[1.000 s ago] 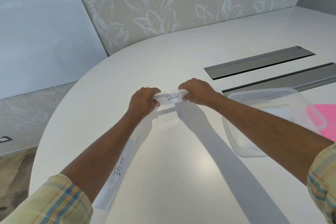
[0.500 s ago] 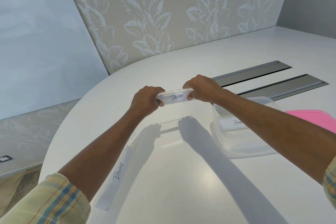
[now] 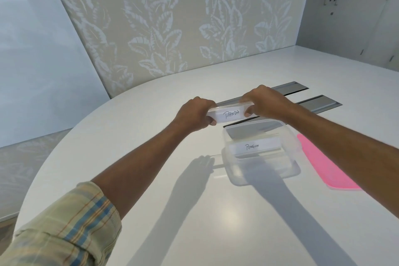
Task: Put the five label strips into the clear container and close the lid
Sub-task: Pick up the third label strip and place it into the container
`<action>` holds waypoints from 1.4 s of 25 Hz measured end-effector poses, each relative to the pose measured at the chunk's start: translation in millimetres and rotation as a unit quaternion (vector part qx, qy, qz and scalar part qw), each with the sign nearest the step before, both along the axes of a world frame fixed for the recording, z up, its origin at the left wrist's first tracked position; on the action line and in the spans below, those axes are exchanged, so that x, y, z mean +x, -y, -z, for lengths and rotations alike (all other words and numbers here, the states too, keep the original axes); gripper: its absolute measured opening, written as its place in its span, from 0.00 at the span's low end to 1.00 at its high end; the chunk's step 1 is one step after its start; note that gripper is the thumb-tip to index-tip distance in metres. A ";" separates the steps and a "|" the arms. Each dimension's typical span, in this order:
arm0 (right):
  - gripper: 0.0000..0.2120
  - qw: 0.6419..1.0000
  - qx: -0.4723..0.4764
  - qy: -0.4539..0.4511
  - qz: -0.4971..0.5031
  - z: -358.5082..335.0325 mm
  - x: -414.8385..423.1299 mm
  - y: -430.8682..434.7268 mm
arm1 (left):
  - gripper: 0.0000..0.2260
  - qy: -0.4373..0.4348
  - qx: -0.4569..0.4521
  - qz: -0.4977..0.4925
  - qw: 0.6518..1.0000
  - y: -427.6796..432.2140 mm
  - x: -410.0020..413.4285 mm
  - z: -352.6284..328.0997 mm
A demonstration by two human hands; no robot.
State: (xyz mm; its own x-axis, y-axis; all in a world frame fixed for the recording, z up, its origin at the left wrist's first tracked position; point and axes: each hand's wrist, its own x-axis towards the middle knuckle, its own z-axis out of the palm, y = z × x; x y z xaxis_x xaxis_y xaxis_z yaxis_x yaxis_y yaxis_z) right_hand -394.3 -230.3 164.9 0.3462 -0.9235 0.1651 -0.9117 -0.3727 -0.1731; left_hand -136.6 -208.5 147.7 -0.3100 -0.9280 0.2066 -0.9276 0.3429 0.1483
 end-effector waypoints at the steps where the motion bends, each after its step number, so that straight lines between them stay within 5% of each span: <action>1: 0.13 1.000 0.001 -0.004 0.010 1.7 -10.8 -2.0 | 0.19 0.004 0.004 0.007 1.000 0.0 -11.1 1.6; 12: 0.16 0.997 0.064 0.004 0.048 41.9 -78.2 -9.3 | 0.20 0.065 0.052 0.029 0.996 9.9 -88.3 39.7; 26: 0.22 0.990 0.118 -0.068 0.029 108.4 -75.4 22.2 | 0.15 0.151 0.110 0.037 0.982 31.0 -108.7 102.0; 35: 0.22 0.989 0.122 -0.077 0.026 119.8 -75.7 25.7 | 0.20 0.165 0.121 0.032 0.978 35.7 -116.3 104.0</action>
State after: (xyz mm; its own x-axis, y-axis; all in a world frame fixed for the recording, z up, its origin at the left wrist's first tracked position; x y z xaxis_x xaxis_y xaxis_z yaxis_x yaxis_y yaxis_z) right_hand -470.0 -256.0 45.2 0.3013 -0.9465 -0.1152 -0.9509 -0.2893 -0.1098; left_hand -253.0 -244.1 43.6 -0.3819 -0.9139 -0.1374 -0.9164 0.3938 -0.0717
